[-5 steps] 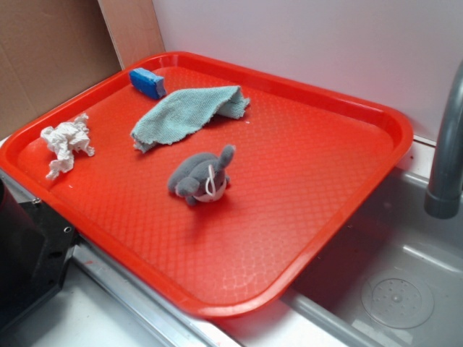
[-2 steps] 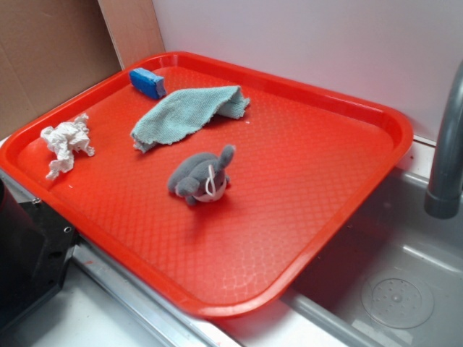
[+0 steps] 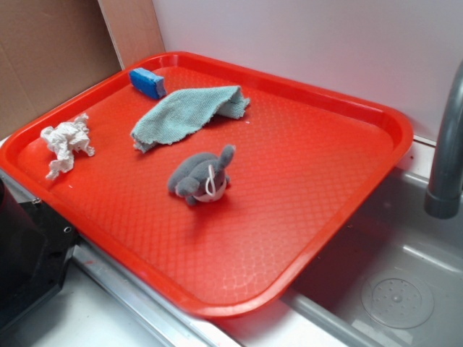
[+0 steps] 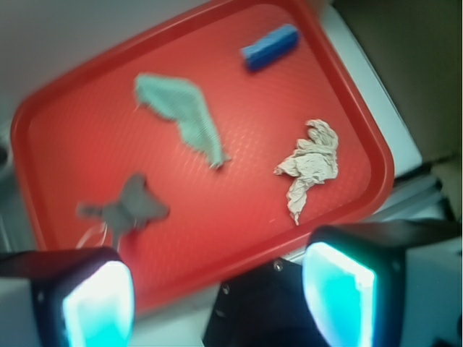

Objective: Grab the white paper.

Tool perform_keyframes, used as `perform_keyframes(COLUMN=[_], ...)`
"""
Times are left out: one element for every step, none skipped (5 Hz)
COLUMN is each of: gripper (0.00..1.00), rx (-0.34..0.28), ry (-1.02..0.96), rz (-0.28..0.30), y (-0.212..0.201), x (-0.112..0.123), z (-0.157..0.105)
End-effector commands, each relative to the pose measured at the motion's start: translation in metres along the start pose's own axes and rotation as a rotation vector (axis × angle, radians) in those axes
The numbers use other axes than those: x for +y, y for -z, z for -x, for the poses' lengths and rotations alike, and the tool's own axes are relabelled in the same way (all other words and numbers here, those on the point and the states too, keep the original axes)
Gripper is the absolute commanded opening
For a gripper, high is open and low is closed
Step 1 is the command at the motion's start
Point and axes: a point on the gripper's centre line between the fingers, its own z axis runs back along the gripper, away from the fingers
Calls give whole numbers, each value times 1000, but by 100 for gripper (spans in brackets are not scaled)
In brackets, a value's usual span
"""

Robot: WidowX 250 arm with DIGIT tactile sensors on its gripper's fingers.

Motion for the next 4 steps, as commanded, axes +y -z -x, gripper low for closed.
perform_keyframes(gripper=[100,100,100,100], rx=[-46,-89,-93,-70], ry=[-238,-278,-342,-370], rz=[-19,-51,-77,-103], y=[33,60,92,126], x=[42,54,66,76], z=[-18,-13,-13,-18])
